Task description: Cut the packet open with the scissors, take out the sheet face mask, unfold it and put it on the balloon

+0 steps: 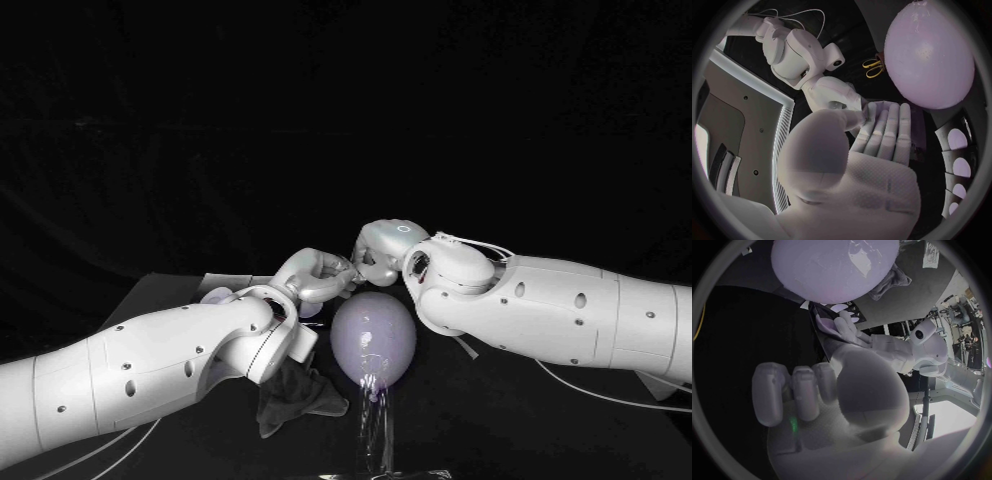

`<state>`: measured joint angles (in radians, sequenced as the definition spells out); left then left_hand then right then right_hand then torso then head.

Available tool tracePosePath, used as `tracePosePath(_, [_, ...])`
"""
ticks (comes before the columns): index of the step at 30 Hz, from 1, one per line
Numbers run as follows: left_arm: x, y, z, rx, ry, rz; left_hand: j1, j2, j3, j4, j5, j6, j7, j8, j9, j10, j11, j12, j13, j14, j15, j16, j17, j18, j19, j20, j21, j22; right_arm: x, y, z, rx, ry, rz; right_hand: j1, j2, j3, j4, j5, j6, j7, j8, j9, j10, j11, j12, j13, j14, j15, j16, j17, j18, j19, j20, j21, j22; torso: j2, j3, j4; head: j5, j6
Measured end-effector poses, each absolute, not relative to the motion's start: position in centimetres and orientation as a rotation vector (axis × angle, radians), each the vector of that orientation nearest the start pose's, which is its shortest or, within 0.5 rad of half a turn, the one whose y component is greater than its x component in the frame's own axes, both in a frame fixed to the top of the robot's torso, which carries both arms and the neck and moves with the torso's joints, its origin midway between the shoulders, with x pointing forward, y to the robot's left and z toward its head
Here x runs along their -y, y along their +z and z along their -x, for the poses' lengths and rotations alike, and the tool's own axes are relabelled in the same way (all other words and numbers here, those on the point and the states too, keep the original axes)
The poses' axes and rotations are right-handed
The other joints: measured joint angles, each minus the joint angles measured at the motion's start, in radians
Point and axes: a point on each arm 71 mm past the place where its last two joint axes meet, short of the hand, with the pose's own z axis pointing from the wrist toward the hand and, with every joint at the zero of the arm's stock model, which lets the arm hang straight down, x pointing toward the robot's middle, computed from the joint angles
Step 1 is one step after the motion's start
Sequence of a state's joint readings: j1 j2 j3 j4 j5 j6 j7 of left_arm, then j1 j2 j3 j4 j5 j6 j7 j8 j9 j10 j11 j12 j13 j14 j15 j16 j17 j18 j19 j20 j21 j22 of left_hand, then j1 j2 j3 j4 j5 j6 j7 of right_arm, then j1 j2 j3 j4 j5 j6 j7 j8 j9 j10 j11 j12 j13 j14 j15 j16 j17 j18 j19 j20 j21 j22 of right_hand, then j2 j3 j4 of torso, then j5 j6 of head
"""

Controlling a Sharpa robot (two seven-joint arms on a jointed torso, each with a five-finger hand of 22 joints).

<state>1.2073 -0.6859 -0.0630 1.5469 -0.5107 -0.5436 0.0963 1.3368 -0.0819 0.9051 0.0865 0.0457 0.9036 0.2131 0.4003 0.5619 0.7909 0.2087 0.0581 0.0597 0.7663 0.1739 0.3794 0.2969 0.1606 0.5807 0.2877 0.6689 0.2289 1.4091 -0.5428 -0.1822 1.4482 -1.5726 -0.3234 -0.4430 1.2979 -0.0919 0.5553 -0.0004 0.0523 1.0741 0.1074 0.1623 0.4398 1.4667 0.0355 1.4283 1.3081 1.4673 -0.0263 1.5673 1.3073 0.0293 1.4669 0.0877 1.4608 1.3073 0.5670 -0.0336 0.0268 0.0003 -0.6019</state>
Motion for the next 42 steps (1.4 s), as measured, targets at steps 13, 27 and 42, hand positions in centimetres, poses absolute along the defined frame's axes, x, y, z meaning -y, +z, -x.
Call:
tracePosePath(13, [-12.7,-17.8,-48.1,-1.601,-1.257,0.678,0.000,0.000,0.000,0.000,0.000,0.000,0.000,0.005,0.000,-0.003,-0.003,0.000,0.000,-0.004,-0.004,0.000,-0.001,0.000,0.000,0.000,-0.001,-0.001,9.6,-13.1,-50.5,-1.488,0.540,0.214,0.024,0.008,-0.007,-0.025,-0.005,0.045,-0.025,0.028,0.003,0.002,-0.030,0.027,0.000,-0.002,-0.026,-0.001,0.001,0.000,-0.001,-0.027,0.000,0.001,0.000,0.0004,-0.0003,-0.006,-0.001])
tracePosePath(27, [-13.1,-17.6,-48.5,-1.593,-1.253,0.666,0.000,0.000,0.000,0.000,-0.003,0.001,0.000,0.006,0.000,-0.010,-0.011,0.000,-0.002,-0.004,-0.004,-0.004,-0.003,0.000,0.000,0.000,-0.004,-0.002,10.9,-12.5,-49.1,-1.414,0.624,0.160,0.024,0.007,-0.005,-0.027,-0.007,0.052,-0.033,0.039,0.003,-0.002,-0.034,0.027,0.000,-0.001,-0.028,0.000,0.001,0.000,-0.001,-0.027,0.005,0.001,0.000,0.0007,-0.0006,-0.007,-0.001])
tracePosePath(42, [-14.3,-18.3,-49.4,-1.620,-1.188,0.712,-0.004,-0.004,0.003,-0.003,-0.001,0.002,0.001,0.005,0.000,-0.010,-0.011,0.000,-0.002,-0.004,-0.004,-0.004,-0.004,0.000,0.000,0.000,-0.004,-0.003,12.3,-11.1,-47.2,-1.302,0.686,0.124,0.030,0.002,-0.002,-0.031,-0.007,0.055,-0.037,0.092,0.083,-0.002,-0.034,0.033,0.000,-0.001,-0.028,-0.001,0.000,0.000,-0.001,-0.027,0.015,0.000,0.000,0.0007,-0.0007,-0.005,-0.001])
